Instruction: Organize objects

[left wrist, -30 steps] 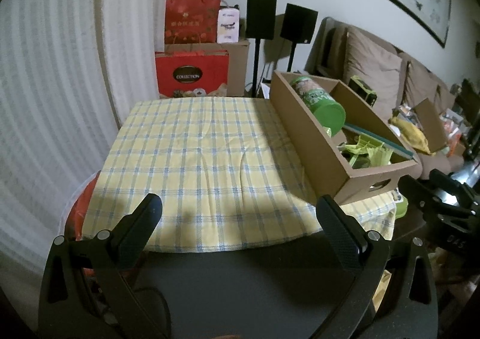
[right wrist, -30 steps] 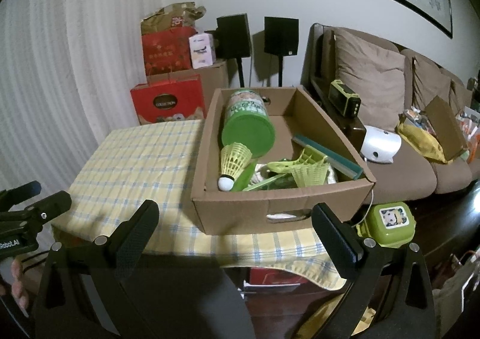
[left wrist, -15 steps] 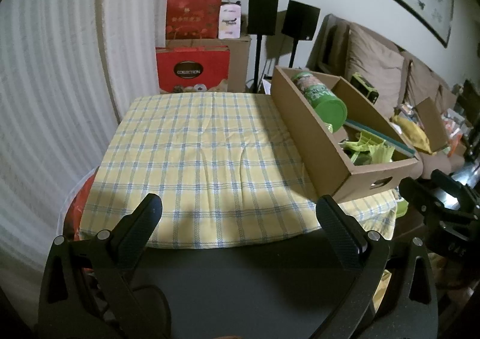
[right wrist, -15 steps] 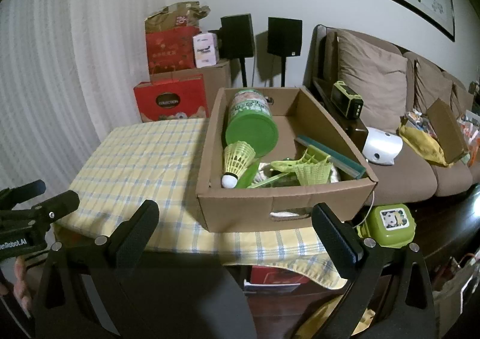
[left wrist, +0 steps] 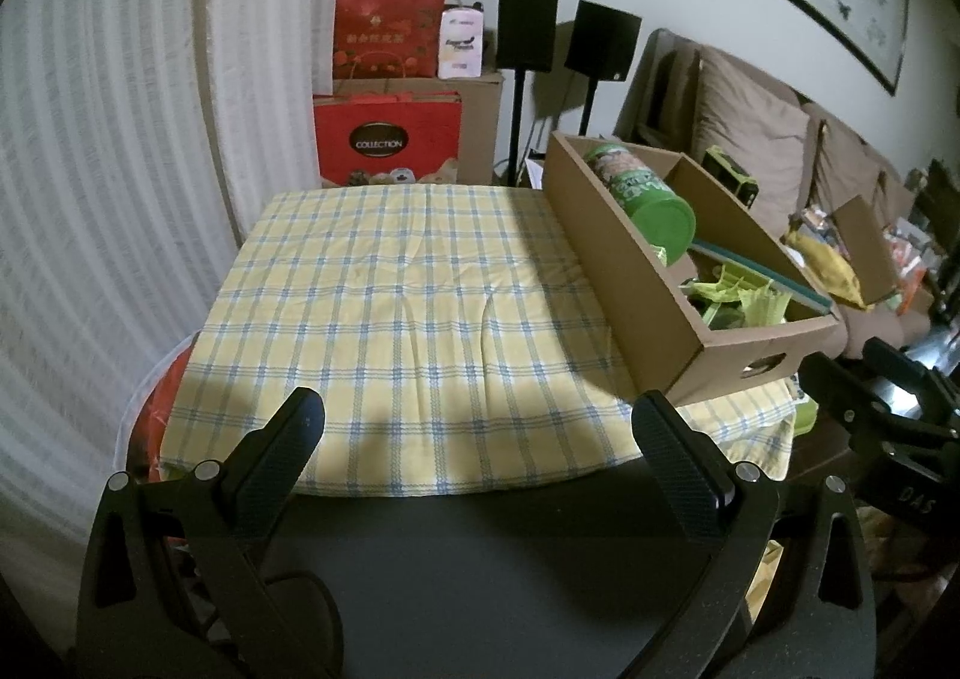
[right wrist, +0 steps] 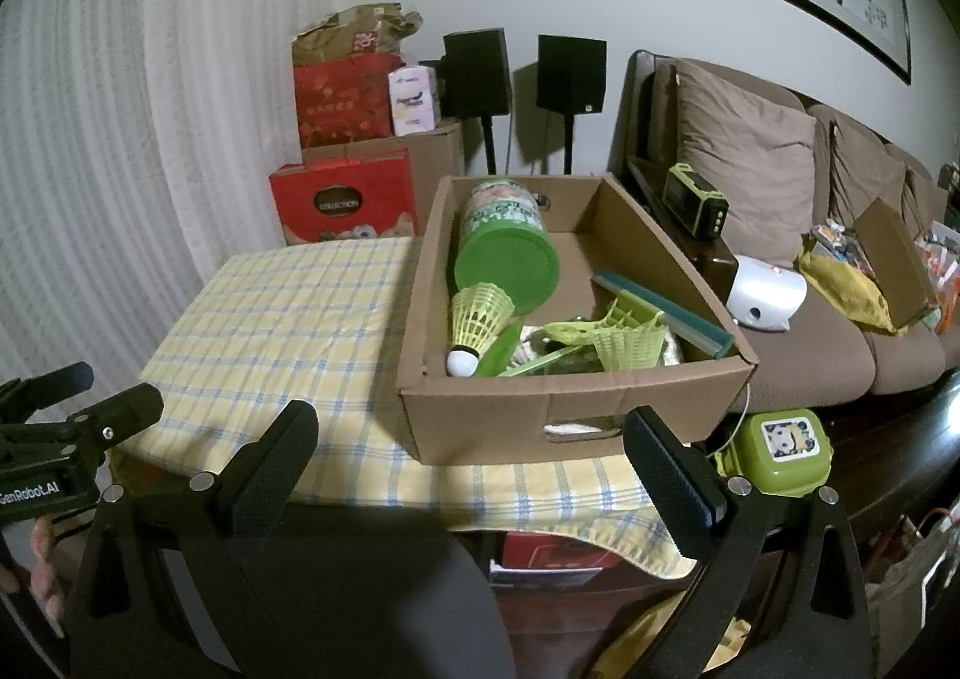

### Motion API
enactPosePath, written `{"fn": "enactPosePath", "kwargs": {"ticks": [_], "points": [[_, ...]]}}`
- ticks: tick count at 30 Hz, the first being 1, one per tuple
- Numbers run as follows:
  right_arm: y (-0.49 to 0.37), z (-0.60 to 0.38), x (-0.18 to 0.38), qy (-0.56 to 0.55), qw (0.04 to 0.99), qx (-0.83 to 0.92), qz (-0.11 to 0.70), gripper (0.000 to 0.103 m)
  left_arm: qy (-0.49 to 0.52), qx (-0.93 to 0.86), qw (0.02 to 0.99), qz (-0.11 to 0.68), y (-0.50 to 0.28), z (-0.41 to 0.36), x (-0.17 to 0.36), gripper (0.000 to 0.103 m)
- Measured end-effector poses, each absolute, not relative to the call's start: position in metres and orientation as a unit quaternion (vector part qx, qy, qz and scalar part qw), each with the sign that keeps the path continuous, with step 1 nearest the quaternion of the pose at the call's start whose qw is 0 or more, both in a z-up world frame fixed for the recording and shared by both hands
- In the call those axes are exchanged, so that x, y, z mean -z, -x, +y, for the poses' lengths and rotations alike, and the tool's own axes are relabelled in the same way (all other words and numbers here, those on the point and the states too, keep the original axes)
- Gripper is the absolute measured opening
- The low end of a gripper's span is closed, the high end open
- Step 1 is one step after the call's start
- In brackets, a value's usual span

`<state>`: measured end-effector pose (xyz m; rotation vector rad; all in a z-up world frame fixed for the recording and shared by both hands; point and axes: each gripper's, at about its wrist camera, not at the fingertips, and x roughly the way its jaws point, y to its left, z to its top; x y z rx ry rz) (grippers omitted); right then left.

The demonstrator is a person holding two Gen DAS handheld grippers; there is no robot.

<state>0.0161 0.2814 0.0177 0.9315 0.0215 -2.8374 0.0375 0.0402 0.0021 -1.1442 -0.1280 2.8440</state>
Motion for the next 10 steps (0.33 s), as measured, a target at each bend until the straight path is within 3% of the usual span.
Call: {"fn": "enactPosePath", "kwargs": {"ticks": [10], "points": [[-0.0155, 0.2797, -0.0172, -0.313, 0.079, 0.946, 0.006, 0.102, 0.374, -0.926, 0.036, -0.041, -0.0362, 0.0395, -0.0019, 0.103]]}}
